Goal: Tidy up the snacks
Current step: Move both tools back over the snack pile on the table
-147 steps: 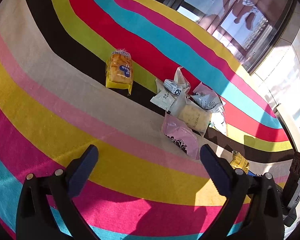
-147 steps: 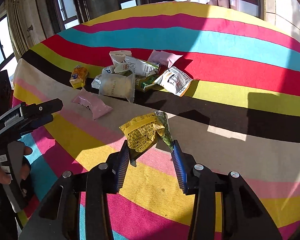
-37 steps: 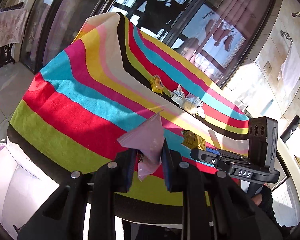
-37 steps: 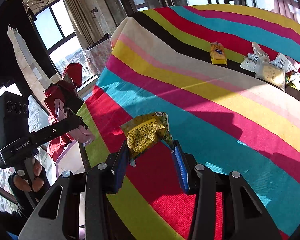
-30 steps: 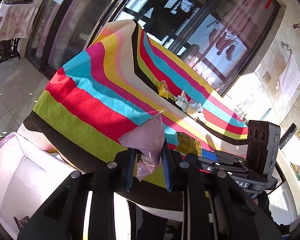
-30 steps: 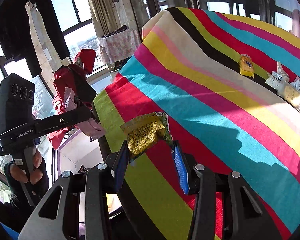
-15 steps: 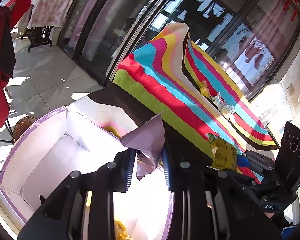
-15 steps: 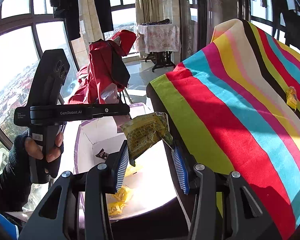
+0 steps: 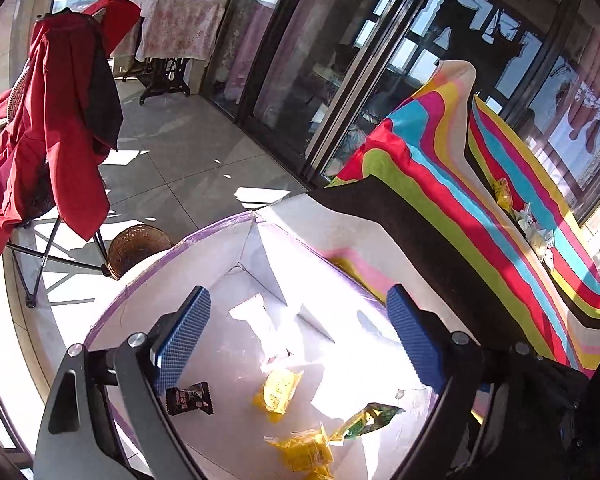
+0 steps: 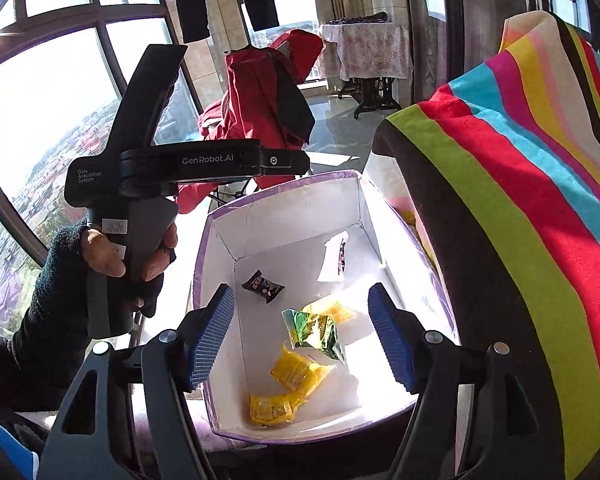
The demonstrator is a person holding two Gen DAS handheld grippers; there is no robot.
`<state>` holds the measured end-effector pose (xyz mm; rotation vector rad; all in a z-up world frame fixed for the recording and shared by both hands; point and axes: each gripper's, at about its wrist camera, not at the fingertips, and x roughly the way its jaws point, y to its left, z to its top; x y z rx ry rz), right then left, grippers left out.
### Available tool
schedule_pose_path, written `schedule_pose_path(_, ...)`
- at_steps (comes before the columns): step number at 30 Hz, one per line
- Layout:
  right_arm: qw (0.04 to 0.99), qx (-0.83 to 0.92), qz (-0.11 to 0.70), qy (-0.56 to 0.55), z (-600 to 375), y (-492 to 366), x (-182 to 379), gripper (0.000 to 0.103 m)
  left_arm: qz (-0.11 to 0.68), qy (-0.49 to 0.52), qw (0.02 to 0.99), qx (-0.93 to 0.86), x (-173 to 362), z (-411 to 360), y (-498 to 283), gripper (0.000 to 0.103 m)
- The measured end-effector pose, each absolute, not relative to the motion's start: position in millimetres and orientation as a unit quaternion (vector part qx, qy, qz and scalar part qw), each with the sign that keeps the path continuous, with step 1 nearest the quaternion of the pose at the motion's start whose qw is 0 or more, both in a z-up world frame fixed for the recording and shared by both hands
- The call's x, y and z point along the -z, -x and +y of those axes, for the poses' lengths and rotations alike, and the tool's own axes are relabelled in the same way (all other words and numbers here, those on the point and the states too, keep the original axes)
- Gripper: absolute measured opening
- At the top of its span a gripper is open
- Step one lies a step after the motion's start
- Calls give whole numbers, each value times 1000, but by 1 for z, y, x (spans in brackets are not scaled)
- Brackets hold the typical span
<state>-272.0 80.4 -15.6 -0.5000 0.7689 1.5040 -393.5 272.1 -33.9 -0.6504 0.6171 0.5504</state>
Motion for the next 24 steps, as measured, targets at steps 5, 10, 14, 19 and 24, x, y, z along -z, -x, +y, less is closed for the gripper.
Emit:
schedule_pose_path(5,663,-641,341,182,61,250,5,74,270,317,864,-283,25,274,396,101)
schedule_pose_path(10,697,-619,326,155,28,227,-12,79,273,326,865,-268,21,265,378,101)
schedule_pose_path(14,737,-589,297,145,1,210,-31,81,284,302,879,-237,6,242,344,101)
schedule_pose_path(19,793,-531,259,148,-40,186,-48,88,327,205,904,-186,-28,189,278,101)
schedule_pose_path(24,842,-455,261,122,-88,144,-54,88,350,89,926,-113,-55,121,202,101)
